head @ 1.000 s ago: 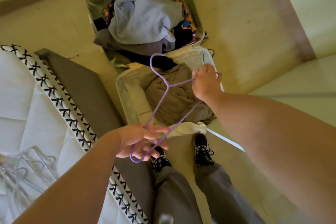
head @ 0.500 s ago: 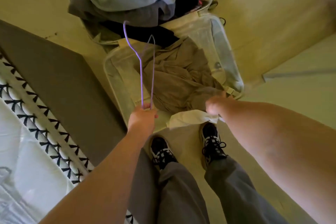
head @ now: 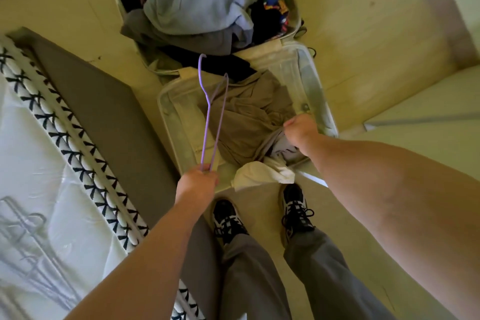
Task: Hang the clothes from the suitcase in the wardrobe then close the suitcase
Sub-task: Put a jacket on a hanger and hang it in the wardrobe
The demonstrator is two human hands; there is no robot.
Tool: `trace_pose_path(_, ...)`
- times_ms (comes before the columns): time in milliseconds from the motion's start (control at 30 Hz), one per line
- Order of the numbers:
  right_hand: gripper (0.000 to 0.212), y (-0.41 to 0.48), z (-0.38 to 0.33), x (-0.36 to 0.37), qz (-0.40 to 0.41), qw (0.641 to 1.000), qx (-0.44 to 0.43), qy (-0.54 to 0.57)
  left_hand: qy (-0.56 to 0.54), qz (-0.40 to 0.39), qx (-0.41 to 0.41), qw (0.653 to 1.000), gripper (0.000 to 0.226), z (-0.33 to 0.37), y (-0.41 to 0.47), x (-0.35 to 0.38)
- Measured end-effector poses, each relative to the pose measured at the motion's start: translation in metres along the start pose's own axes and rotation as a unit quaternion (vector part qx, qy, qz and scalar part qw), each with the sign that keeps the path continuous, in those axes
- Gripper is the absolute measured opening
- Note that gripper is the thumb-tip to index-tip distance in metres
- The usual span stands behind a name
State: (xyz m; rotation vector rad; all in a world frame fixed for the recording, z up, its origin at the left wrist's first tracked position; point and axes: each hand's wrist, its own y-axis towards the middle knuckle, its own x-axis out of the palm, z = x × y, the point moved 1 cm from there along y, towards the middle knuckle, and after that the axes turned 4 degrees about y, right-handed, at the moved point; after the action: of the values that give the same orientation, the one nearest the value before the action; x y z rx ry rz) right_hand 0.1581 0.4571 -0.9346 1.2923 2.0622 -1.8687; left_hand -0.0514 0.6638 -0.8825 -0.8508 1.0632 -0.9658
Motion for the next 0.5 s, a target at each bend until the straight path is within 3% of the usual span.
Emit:
trace_pose_path(100,0.045,-0.019,-0.019,-0.010,0.024,0.992,0.029,0.118,-0.005,0.008,0.008,1.000,0.014,0.002,-0.016,-0.009)
trace_pose_path(167,0.046,-0.038,-0.035,-0.024,0.034,0.984,0.028,0.175,-0.022,0.012,0.007,1.000,0.012,0.004,-0.033,-0.016)
trace_pose_path(500,0.039,-0.159,-0.152,-0.131,0.108,0.970,-0.074,0.205,-0.030,0.036,0.066,0.997,0.019,0.052,-0.130,-0.068)
